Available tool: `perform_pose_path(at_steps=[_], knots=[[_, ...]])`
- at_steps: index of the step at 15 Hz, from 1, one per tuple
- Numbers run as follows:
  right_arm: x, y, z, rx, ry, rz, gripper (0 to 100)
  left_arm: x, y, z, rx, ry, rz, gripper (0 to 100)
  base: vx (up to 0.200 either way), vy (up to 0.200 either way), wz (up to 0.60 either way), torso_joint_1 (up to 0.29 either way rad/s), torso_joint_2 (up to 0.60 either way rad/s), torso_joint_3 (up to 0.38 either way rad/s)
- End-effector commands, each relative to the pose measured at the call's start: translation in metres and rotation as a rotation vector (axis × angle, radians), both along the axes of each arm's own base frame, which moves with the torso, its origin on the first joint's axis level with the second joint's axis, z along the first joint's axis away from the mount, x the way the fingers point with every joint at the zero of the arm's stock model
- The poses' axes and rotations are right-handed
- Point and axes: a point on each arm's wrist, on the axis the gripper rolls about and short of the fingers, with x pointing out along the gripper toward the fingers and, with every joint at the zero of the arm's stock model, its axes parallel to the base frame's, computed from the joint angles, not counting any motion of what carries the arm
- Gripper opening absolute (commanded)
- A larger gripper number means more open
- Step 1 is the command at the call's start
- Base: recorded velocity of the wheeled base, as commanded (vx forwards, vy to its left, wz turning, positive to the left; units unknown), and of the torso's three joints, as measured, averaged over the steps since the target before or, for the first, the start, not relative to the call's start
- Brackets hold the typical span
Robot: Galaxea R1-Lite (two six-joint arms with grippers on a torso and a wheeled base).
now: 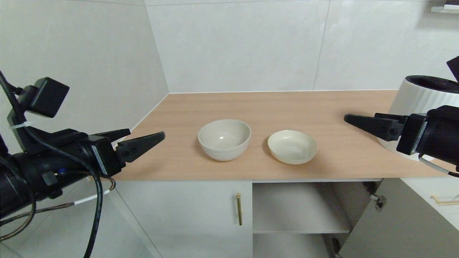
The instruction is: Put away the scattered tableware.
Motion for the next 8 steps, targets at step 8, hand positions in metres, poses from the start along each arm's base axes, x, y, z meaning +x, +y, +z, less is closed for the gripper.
perform_pose_path(at_steps=[8], knots=[[0.075,0.033,-0.004,-0.149,0.163,-0.166,100,0.073,-0.042,0.032,-0.057,0.309,0.148,100,0.0,0.0,0.0,0.04,-0.09,-0.051]])
